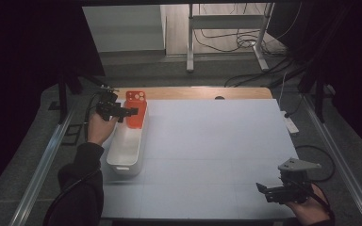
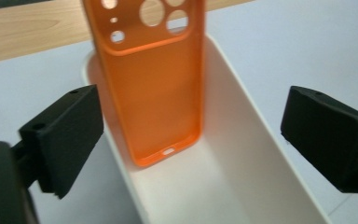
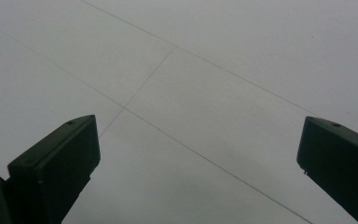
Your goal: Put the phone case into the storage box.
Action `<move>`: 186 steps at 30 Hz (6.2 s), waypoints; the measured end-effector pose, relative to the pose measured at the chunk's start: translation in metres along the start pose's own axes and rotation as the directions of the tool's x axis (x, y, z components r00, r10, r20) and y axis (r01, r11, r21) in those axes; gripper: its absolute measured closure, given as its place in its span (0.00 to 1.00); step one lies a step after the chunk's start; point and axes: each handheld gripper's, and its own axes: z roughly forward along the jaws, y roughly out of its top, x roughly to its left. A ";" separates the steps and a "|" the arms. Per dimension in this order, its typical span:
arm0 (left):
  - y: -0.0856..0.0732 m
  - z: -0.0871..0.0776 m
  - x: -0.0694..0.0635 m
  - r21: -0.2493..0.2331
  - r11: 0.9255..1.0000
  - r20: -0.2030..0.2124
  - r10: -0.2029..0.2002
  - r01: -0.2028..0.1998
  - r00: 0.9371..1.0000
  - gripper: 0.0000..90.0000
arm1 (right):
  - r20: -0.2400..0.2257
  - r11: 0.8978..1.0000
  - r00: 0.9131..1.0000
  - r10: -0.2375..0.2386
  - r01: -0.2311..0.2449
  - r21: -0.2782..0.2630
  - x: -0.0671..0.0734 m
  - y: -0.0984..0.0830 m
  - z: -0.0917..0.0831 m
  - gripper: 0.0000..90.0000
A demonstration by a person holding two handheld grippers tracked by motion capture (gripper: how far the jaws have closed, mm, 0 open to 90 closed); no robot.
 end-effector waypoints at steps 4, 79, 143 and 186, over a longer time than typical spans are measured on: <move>-0.001 -0.001 -0.005 -0.009 1.000 0.017 0.018 -0.018 1.000 0.02 | 0.000 1.000 1.000 0.000 0.000 0.000 0.000 0.000 0.000 0.00; -0.051 -0.033 -0.060 -0.082 0.980 0.063 0.188 -0.182 0.980 0.00 | 0.005 1.000 1.000 -0.017 0.017 0.003 0.002 0.000 0.000 0.00; -0.118 -0.085 -0.101 -0.119 0.976 0.068 0.193 -0.184 0.979 0.00 | 0.004 1.000 1.000 -0.025 0.025 -0.006 0.004 0.000 -0.001 0.00; -0.184 -0.121 -0.111 -0.094 0.981 -0.018 0.170 -0.171 0.985 0.00 | 0.007 1.000 1.000 -0.026 0.026 0.002 0.004 0.001 -0.001 0.00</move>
